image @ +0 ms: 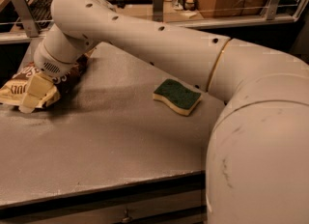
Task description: Move brown chip bag near apple
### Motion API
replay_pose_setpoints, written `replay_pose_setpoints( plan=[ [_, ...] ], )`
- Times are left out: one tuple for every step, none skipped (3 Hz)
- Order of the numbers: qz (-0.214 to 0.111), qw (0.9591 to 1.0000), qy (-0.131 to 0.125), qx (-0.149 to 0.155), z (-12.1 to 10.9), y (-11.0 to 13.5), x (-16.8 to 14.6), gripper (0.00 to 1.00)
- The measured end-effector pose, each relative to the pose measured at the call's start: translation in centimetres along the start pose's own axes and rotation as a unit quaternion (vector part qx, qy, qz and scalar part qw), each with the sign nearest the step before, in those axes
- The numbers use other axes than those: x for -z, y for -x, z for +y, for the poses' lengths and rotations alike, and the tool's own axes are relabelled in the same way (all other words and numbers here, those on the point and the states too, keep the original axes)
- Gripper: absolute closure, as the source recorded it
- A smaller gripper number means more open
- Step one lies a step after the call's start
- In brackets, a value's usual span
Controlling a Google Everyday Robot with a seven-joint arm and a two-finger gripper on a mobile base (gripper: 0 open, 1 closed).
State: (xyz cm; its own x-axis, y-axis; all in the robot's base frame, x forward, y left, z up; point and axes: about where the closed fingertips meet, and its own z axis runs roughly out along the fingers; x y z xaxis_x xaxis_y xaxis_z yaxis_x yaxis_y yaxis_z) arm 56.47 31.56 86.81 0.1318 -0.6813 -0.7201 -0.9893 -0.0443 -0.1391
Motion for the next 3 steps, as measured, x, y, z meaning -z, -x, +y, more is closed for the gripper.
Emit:
replay_pose_setpoints(
  plan=[
    [0.007,1.0,-0.005,0.002,-0.2,-0.3,0.2,0.19],
    [0.015,0.9997,-0.017,0.012,-0.7,0.1,1.2,0.41],
    [0.025,0.9993,-0.024,0.017,-1.4,0.0,1.7,0.64]
  ],
)
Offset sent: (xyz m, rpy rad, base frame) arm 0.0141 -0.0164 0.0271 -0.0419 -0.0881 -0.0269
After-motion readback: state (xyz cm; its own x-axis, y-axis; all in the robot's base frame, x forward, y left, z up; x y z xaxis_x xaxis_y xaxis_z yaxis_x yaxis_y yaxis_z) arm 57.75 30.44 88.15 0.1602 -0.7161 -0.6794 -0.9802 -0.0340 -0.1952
